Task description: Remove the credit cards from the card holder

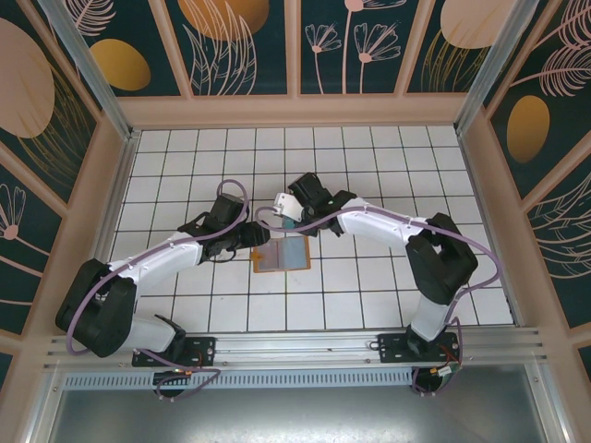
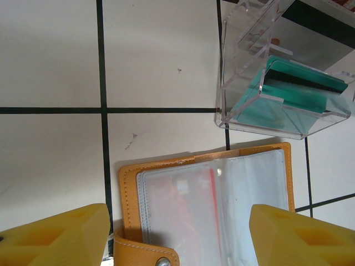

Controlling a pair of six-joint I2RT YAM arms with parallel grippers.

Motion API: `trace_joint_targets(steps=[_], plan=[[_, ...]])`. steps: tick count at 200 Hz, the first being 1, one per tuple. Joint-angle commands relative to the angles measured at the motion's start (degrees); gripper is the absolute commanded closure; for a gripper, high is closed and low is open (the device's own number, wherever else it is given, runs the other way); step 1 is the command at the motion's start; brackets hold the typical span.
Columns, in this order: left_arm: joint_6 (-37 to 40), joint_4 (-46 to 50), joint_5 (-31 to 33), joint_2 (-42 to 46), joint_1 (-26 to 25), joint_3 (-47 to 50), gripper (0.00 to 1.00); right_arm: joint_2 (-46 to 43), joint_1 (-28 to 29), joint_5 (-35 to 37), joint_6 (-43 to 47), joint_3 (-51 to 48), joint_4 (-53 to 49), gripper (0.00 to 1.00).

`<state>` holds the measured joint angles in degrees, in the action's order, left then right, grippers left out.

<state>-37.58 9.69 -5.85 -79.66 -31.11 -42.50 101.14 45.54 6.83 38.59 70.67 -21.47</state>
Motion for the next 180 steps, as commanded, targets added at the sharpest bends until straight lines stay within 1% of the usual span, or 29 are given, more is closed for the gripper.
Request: trace_joint_targets(steps=[1,6,19,41,60,71,100,126,137,156,163,180], plan=[[0.05,0.78,0.56,0.96,-0.03,0.65,0.32,1.75,0.21,4.02,-0.23,0.96,1.68,0.79],[0.05,0.68,0.53,1.08,-0.05,0.66,0.32,1.89,0.17,5.03,-0.47,1.06,2.14,0.75],[0.06,0.68,0.57,1.12,-0.09,0.82,0.32,2.09,0.01,6.62,-1.49,1.57,2.78,0.69],[0.08,0.68,0.75,1.21,-0.03,1.09,0.32,2.01,-0.41,7.08,-5.44,3.16,2.75,0.69],[0.01,0.42,0.30,1.19,-0.01,1.43,0.32,1.36,-0.76,6.85,-10.79,3.65,2.59,0.69],[0.05,0.25,0.17,1.13,-0.03,1.71,0.34,0.60,-0.80,6.43,-14.41,3.63,2.24,0.69],[0.05,-0.28,-0.73,0.45,-0.01,2.11,0.39,-2.37,-0.98,1.43,-29.07,2.27,1.00,0.70],[0.05,-1.04,-2.36,-1.07,-0.01,2.07,0.44,-5.42,-1.24,-3.79,-42.83,-2.08,1.95,0.70],[-0.03,-1.55,-3.30,-1.79,-0.03,2.17,0.46,-6.65,-1.33,-6.38,-47.82,-4.94,3.68,0.72],[-0.07,-2.34,-4.69,-2.93,-0.02,2.22,0.51,-8.59,-1.06,-10.33,-55.27,-11.47,8.87,0.83],[-0.04,-2.53,-5.18,-3.34,-0.06,2.16,0.51,-9.25,-1.00,-11.73,-57.77,-13.92,10.95,0.84],[-0.01,-2.57,-5.48,-4.20,-0.04,2.16,0.53,-10.16,-0.46,-12.34,-62.84,-18.72,14.70,0.87]])
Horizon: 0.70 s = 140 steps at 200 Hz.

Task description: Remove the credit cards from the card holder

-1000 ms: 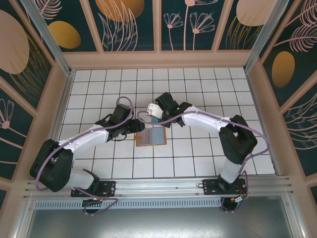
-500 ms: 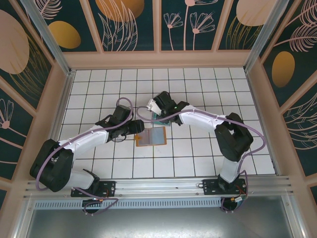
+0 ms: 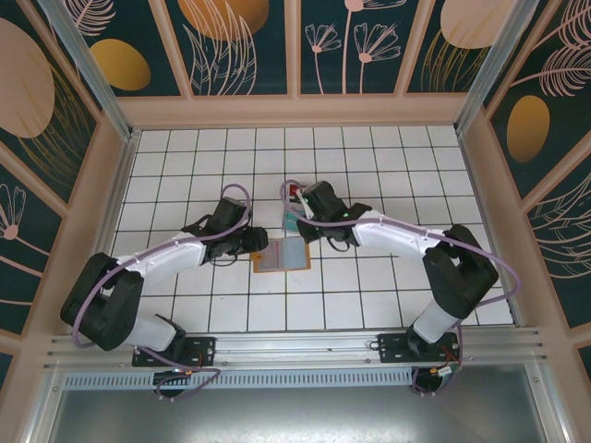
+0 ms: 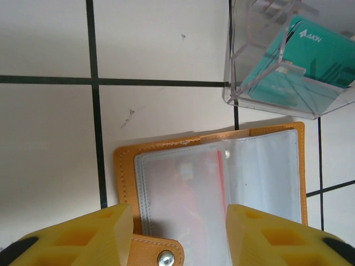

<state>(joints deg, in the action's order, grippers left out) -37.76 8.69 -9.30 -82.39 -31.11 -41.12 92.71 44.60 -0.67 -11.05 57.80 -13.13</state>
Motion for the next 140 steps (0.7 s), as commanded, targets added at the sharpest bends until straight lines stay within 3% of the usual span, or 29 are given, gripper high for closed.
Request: trace_joint_targets(steps=[1,50,140], plan=[[0.15,-1.57,-2.08,-1.55,-0.02,0.78,0.53,-1.73,0.57,-4.90,-13.47,-6.07,6.49,0.87],[0.67,-2.27,-4.80,-3.90,-0.08,0.81,0.54,0.01,2.42,-3.73,-20.86,-12.24,11.88,0.88],[1.67,-2.27,-5.22,-7.30,-0.08,0.41,0.55,4.93,3.97,-2.49,-22.70,-11.22,12.32,0.92]])
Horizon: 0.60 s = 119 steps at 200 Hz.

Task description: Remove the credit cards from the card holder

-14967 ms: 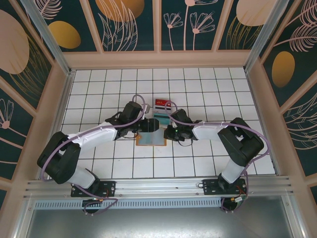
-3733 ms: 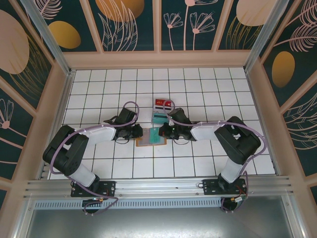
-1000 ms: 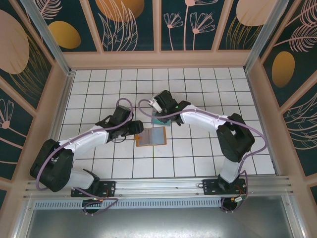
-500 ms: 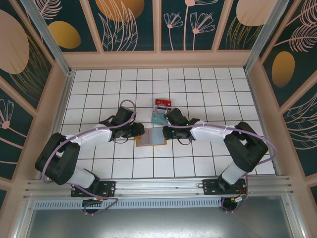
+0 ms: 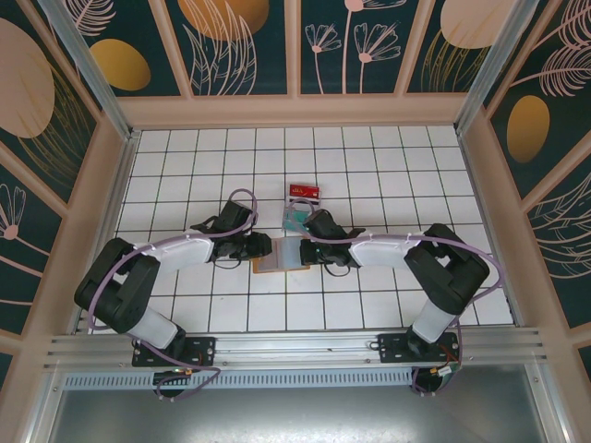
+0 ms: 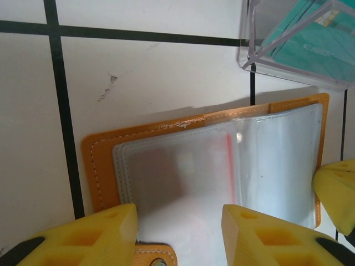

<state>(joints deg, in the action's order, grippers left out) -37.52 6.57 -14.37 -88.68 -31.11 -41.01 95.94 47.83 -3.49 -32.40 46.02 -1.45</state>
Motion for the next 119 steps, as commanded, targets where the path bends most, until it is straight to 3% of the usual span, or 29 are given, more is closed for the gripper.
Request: trace_joint_targets(steps=[1,119], plan=[[1.46,-0.15,-0.14,-1.03,-0.08,0.31,0.55,1.66,0.80,0.33,-1.35,0.56,0.61,0.91],[1.31,-3.30,-5.55,-2.59,-0.15,-0.21,0.50,3.04,1.45,-0.21,-2.22,0.65,1.34,0.91]])
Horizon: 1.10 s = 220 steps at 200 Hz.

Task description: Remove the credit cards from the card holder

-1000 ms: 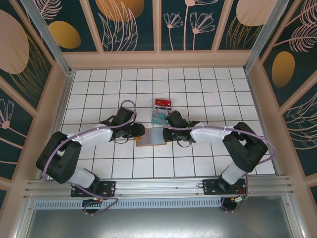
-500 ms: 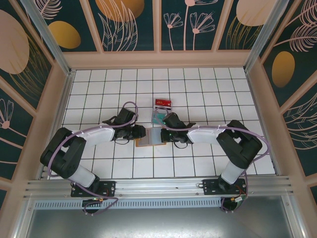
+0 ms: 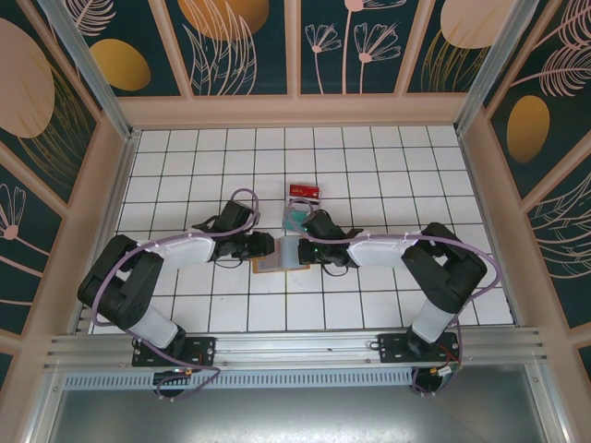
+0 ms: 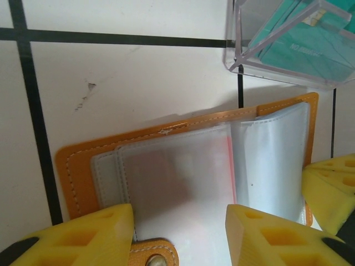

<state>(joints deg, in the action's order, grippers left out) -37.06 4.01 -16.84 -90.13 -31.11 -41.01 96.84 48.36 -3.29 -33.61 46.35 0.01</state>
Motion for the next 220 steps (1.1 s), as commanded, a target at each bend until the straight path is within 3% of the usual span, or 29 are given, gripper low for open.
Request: trace_joint_targets(steps=[1,91,167,220], plan=[[0.85,-0.80,-3.14,-1.21,-0.12,-0.21,0.50,2.14,0.89,-0.40,-1.02,0.32,-0.16,0.91],[0.85,-3.64,-8.34,-1.10,-0.10,-0.56,0.42,2.82,0.97,-0.49,-0.94,0.74,-0.27,0.91],[-0.35,-7.18,-12.52,-1.80,-0.50,-1.87,0.43,2.56,1.04,0.04,-1.24,0.61,-0.05,0.92],[-0.39,-6.03,-10.54,-2.37,-1.41,-3.50,0.44,-2.34,-0.01,2.59,-2.25,-2.18,0.67,0.91]])
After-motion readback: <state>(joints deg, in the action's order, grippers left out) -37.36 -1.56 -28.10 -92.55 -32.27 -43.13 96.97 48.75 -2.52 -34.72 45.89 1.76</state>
